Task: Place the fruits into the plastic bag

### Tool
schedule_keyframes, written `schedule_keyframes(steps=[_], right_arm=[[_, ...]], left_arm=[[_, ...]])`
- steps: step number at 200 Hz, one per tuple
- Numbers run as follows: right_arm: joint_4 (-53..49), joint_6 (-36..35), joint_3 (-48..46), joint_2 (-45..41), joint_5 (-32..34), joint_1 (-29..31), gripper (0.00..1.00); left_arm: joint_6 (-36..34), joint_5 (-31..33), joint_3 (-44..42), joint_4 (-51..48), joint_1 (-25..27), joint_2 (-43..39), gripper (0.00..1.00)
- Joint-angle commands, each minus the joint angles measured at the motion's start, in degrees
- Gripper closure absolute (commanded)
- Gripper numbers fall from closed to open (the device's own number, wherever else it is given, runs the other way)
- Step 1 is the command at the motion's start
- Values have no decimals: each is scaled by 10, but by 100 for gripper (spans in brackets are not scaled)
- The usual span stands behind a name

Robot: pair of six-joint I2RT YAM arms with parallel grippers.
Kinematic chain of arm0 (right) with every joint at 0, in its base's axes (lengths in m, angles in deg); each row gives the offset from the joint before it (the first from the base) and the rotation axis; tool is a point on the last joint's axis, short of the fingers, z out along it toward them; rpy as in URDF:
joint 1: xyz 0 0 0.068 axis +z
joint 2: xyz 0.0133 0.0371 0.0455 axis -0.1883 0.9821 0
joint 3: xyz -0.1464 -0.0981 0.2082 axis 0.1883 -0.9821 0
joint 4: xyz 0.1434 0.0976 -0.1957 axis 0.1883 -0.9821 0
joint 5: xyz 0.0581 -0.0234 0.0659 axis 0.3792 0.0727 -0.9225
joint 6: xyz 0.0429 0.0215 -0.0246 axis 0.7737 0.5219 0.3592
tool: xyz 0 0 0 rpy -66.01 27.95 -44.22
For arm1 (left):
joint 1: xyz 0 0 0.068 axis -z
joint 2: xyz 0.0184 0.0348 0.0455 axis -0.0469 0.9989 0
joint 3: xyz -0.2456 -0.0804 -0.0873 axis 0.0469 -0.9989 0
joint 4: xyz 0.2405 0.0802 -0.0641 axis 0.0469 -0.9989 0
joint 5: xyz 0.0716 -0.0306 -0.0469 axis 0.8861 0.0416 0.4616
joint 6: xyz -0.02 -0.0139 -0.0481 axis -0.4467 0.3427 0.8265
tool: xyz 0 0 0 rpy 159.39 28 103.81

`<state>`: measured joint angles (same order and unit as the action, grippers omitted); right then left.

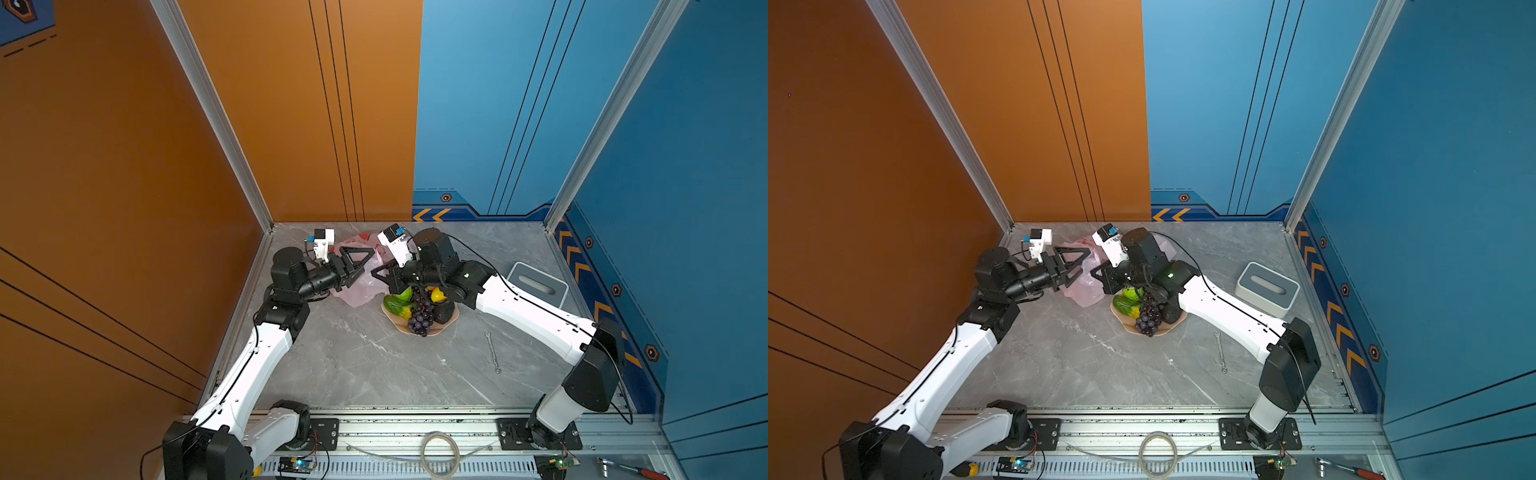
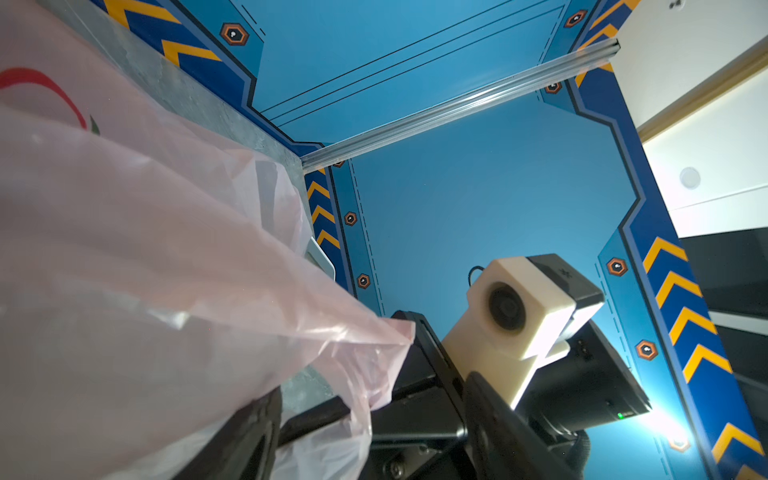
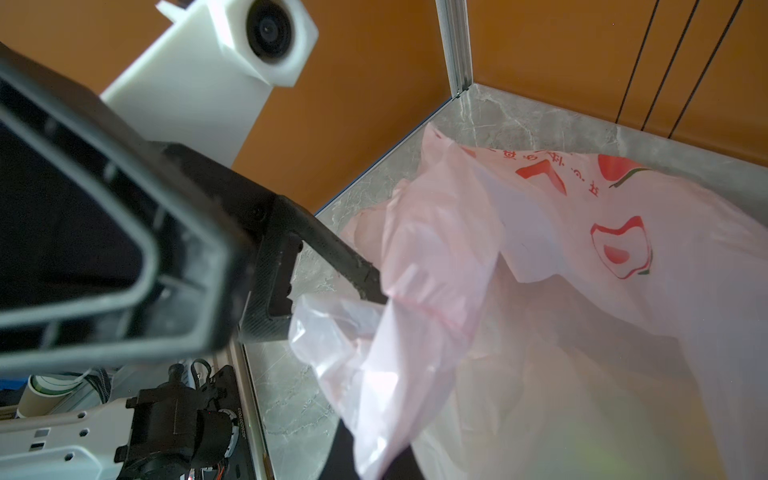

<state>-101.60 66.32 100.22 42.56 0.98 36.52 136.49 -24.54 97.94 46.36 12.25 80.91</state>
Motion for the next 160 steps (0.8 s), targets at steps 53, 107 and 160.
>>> schedule_keyframes(steps=[53,107,160], right_arm=[[-27,-32,20,6,-32,19,96],[-40,-35,19,10,-29,20,96],[-58,-18,11,-6,3,11,61]], left_arm=[[2,-25,25,28,9,52,24],[-6,-14,48,28,42,79,49],[-9,-18,35,28,39,73,100]])
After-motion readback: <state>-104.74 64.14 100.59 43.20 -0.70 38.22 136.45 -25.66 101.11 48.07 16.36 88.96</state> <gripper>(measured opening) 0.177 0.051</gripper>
